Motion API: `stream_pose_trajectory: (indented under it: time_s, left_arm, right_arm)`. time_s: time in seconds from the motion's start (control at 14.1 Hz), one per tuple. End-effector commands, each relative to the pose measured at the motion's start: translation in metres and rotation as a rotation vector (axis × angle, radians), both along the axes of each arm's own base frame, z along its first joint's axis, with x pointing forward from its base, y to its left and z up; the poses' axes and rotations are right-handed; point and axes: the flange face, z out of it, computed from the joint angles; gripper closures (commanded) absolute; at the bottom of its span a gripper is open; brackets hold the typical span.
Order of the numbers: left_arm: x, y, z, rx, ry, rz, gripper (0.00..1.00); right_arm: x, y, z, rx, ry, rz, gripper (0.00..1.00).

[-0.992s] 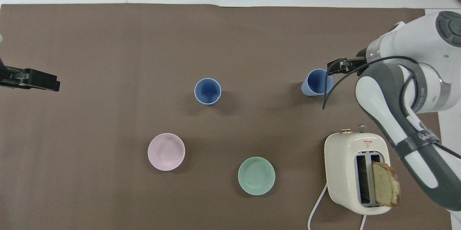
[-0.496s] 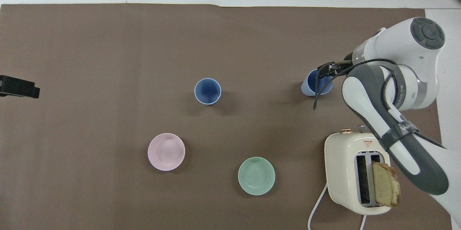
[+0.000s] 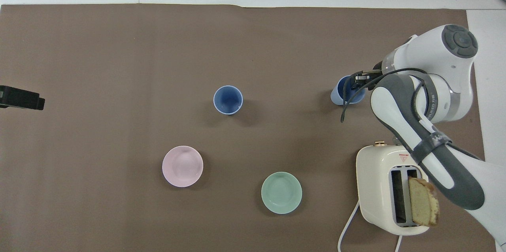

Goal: Stack blue cups with both arms
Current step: 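Grasp the second blue cup with the right gripper, then lift and carry the held cup over the first blue cup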

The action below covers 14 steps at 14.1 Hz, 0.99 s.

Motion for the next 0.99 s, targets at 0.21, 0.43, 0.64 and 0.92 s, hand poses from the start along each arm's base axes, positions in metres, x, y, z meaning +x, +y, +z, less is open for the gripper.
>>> stream_pose_trajectory:
  time_s: [0.21,0.43,0.64,0.92]
  left_arm:
    - [-0.014,0.015,0.002,0.014,0.008,0.037,0.00]
    - [-0.013,0.016,0.002,0.013,0.006,0.040,0.00]
    - [-0.013,0.018,0.003,0.013,0.004,0.042,0.00]
    - [-0.014,0.018,0.003,0.013,0.009,0.043,0.00]
  right_arm:
    - [0.001,0.011,0.005,0.015,-0.030,0.044,1.00]
    - [0.008,0.024,0.038,0.023,-0.055,0.060,1.00]
    - [0.017,0.046,0.086,0.043,-0.070,0.045,1.00]
    - [0.015,0.108,0.123,0.095,-0.112,-0.012,1.00]
